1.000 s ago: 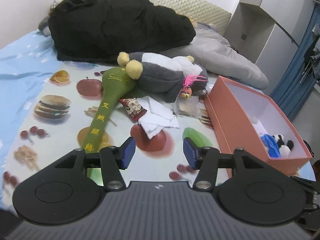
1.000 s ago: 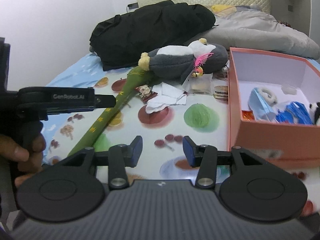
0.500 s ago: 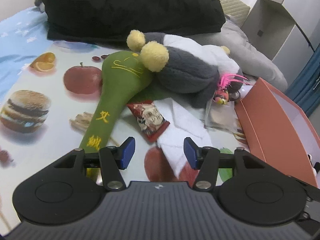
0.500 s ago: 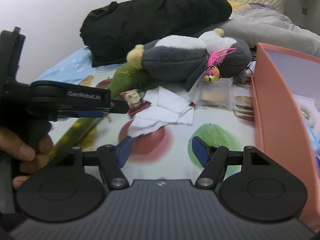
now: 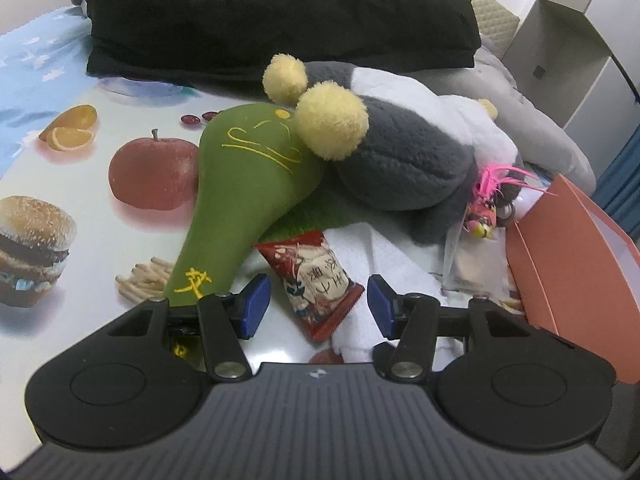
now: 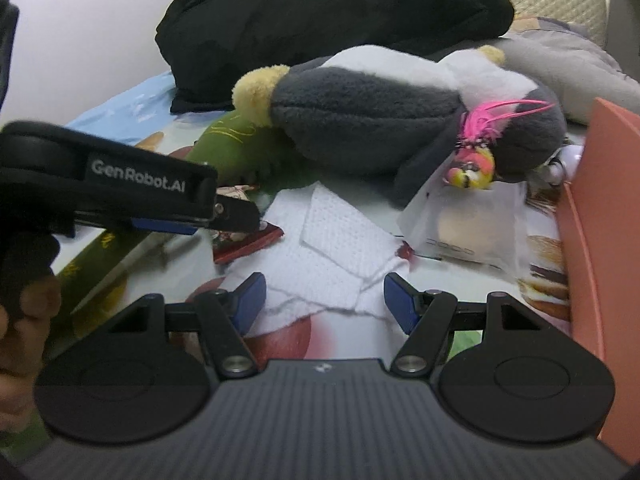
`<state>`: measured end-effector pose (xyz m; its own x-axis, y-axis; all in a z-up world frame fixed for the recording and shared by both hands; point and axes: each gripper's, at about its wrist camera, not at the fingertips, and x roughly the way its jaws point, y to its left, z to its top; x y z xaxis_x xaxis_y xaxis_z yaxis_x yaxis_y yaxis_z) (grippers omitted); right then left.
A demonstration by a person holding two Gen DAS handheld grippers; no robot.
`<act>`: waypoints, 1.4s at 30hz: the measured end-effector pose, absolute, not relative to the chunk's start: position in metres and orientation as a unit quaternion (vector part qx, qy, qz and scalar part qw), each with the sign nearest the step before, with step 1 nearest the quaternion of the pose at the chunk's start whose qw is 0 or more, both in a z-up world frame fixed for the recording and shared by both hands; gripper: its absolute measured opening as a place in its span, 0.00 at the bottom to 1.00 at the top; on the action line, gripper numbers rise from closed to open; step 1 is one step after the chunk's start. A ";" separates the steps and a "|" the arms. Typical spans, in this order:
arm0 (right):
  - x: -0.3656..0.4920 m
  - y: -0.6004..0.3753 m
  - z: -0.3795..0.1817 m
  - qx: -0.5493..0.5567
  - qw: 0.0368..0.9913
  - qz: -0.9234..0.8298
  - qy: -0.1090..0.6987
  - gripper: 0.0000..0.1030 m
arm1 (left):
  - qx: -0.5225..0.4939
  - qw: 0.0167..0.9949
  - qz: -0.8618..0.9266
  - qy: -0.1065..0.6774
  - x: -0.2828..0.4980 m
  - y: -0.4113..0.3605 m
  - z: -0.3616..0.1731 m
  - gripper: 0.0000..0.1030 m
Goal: Organize soft objects
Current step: 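Move both open tools back toward the snack packet and white tissue, then grasp the red-white snack packet with the left tool while the right tool grasps the white tissue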
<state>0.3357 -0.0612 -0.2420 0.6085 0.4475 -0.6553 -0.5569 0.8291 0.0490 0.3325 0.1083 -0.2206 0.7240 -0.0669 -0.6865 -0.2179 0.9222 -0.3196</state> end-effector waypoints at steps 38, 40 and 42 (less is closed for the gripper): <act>0.238 -0.118 -0.212 -0.056 0.883 0.226 0.407 0.09 | -0.184 0.899 0.000 0.398 0.239 0.066 -0.201 0.25; 0.226 -0.121 -0.209 -0.057 0.880 0.225 0.414 0.10 | -0.180 0.897 -0.006 0.404 0.226 0.063 -0.200 0.25; 0.215 -0.124 -0.207 -0.056 0.877 0.225 0.420 0.10 | -0.175 0.897 -0.011 0.405 0.215 0.058 -0.196 0.25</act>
<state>0.2151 -0.1244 -0.2074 0.5453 0.3477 -0.7628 -0.4421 0.8924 0.0908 0.2153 0.0580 -0.1964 0.6710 -0.1628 -0.7234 -0.1216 0.9382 -0.3239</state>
